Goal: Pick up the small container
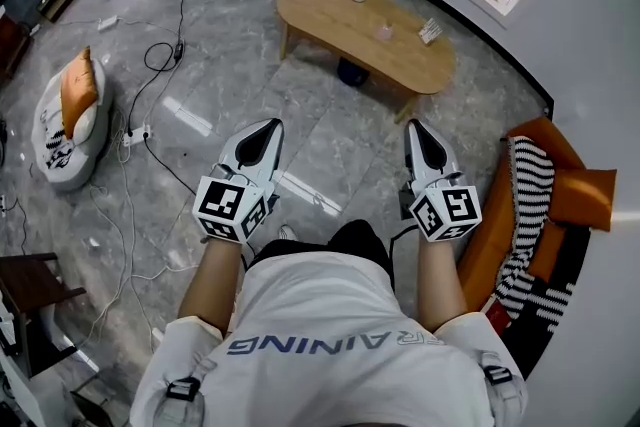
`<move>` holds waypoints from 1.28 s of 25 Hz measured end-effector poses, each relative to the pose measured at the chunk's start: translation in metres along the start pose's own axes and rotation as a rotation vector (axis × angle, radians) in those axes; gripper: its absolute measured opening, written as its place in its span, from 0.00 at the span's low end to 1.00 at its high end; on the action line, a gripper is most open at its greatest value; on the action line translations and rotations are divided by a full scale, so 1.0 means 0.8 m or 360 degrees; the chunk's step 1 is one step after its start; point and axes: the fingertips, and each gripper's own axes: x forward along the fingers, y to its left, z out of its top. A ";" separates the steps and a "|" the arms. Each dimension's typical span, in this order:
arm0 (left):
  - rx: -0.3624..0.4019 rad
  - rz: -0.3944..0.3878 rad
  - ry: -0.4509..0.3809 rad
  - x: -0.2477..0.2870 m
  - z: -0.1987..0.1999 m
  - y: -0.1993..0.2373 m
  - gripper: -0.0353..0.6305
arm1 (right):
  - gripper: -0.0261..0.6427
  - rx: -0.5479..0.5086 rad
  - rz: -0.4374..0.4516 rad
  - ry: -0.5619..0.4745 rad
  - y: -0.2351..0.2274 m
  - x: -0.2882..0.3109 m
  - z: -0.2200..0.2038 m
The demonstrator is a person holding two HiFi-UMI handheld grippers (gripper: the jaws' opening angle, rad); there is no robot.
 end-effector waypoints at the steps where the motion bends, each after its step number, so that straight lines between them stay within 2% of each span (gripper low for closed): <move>1: -0.0007 -0.0007 0.0007 0.003 -0.002 0.004 0.06 | 0.06 -0.0001 -0.0007 0.0015 0.002 0.003 -0.004; 7: -0.0044 -0.0033 0.0030 0.031 -0.009 0.028 0.06 | 0.06 -0.0016 -0.0035 0.0077 -0.008 0.030 -0.014; 15: -0.0017 -0.0010 0.0051 0.128 0.004 0.056 0.06 | 0.06 0.0003 -0.0030 0.0057 -0.078 0.109 -0.008; 32: 0.0002 0.0123 0.0084 0.413 0.029 0.054 0.06 | 0.06 0.0030 0.0103 0.0154 -0.324 0.279 0.000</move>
